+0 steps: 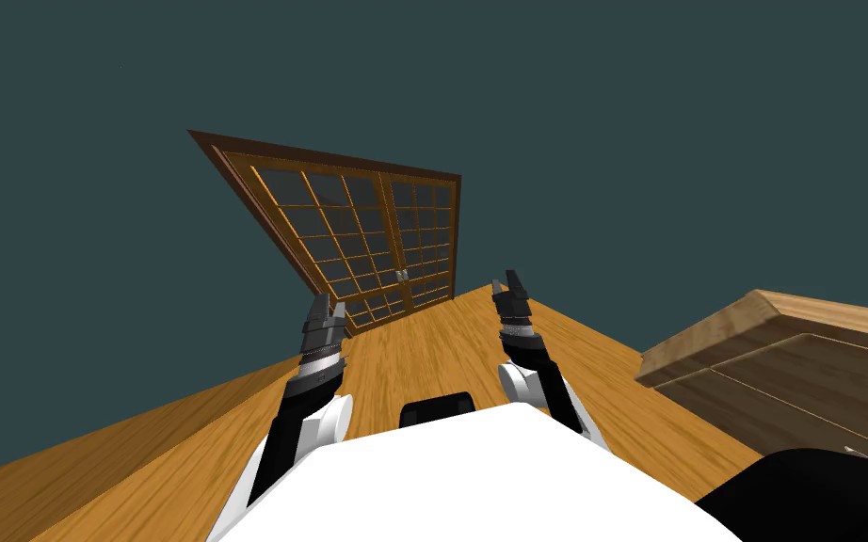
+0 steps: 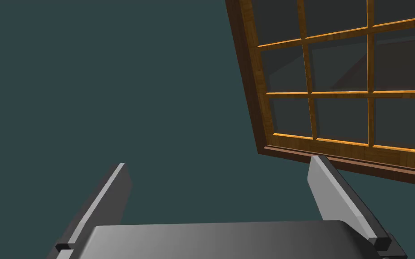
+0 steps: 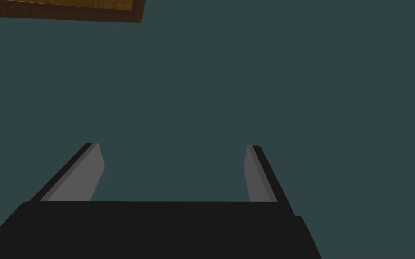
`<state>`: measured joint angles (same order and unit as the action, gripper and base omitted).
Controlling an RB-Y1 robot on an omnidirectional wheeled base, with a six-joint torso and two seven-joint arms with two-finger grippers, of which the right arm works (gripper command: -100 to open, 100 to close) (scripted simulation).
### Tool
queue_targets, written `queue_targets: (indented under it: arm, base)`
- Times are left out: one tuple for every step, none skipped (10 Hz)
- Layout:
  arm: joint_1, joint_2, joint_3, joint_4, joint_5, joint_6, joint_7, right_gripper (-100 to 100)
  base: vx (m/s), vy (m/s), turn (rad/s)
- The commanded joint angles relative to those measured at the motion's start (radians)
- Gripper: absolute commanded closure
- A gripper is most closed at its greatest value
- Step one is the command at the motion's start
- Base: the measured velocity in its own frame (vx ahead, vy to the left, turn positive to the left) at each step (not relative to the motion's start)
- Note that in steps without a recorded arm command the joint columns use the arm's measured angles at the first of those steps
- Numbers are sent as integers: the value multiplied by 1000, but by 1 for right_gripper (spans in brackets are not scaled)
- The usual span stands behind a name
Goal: Pull the door open
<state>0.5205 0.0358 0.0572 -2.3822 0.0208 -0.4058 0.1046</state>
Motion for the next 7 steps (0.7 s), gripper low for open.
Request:
queue_targets:
  arm:
    - [-6, -11, 0, 28, 0, -8, 24, -100]
    - [-9, -17, 0, 47, -1, -14, 41, -100]
    - [-13, -23, 0, 66, -1, -20, 58, -100]
    - [-18, -31, 0, 89, -1, -27, 78, -100]
    - [-20, -35, 0, 102, -2, -31, 90, -100]
    - [-26, -42, 0, 130, -2, -39, 114, -100]
    - [-29, -46, 0, 143, -2, -43, 126, -100]
  base:
    - [119, 40, 50]
    - [191, 69, 34]
    - [175, 66, 32]
    - [169, 73, 38]
    - [158, 54, 31]
    - [149, 63, 47]
    - [123, 56, 29]
